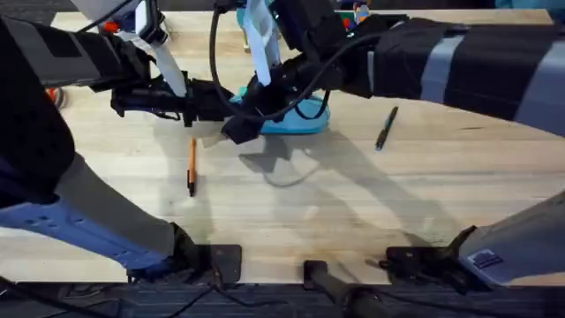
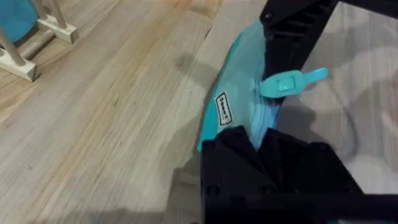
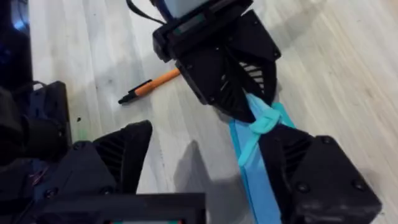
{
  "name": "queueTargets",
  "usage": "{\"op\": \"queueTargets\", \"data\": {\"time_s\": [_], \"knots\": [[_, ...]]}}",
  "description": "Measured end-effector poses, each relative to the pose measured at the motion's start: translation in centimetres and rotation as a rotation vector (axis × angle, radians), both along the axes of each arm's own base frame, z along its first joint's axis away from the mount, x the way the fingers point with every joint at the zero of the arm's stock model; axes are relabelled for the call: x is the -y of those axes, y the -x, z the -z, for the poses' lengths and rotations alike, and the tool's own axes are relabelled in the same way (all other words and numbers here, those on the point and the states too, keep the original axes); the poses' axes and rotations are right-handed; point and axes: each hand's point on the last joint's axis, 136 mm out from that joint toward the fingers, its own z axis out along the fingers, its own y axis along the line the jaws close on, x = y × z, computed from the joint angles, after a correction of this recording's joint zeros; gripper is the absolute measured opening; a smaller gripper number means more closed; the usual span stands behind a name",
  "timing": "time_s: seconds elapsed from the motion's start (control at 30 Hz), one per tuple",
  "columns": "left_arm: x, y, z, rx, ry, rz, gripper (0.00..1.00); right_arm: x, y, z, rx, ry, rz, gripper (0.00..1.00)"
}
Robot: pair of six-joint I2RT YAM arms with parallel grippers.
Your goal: Unzip the bag, pick up the pens from the table one at a time and place them inside, then zip the bag closed.
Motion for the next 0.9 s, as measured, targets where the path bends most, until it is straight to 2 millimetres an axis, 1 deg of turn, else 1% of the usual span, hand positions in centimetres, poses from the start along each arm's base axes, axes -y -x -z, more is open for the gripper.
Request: {"op": "queueTargets", "data": {"time_s": [0.17,0.27,0.33,0.47,0.53,0.6,0.63,0.7,0.77,0.8,0.87,0.9], "knots": [[0.0,0.0,0.0,0.000,0.000,0.000,0.042,0.1,0.2,0.1,-0.024,0.005,0.008,0.997],[0.0,0.0,0.0,-0.001,0.001,0.000,0.042,0.3,0.4,-0.8,-0.025,-0.004,0.018,0.997],[0.0,0.0,0.0,-0.001,0.001,0.000,0.042,0.5,0.5,-2.3,-0.005,-0.023,0.021,0.997],[0.0,0.0,0.0,-0.001,0.001,0.000,0.042,1.0,1.1,-6.1,0.051,-0.079,0.025,0.997],[0.0,0.0,0.0,-0.001,0.001,0.000,0.042,1.4,1.5,-7.7,0.075,-0.100,0.027,0.997],[0.0,0.0,0.0,-0.001,0.001,0.000,0.047,1.8,1.4,-8.9,0.100,-0.110,0.047,0.997],[0.0,0.0,0.0,0.000,0.001,0.000,0.074,2.1,1.3,-9.4,0.115,-0.110,0.064,0.997],[0.1,0.0,-0.2,0.000,0.012,-0.001,0.237,2.8,0.6,-10.2,0.153,-0.100,0.115,0.997],[0.2,0.0,-0.4,0.005,0.029,-0.002,0.464,3.7,-0.5,-10.8,0.191,-0.082,0.183,0.998],[0.3,-0.1,-0.6,0.007,0.036,-0.002,0.556,4.2,-1.0,-11.0,0.210,-0.073,0.214,0.998],[0.4,-0.1,-0.8,0.011,0.046,-0.002,0.752,4.9,-1.8,-11.1,0.234,-0.053,0.263,0.997],[0.4,-0.1,-0.8,0.015,0.049,-0.001,0.827,5.2,-2.1,-11.1,0.241,-0.046,0.279,0.997]]}}
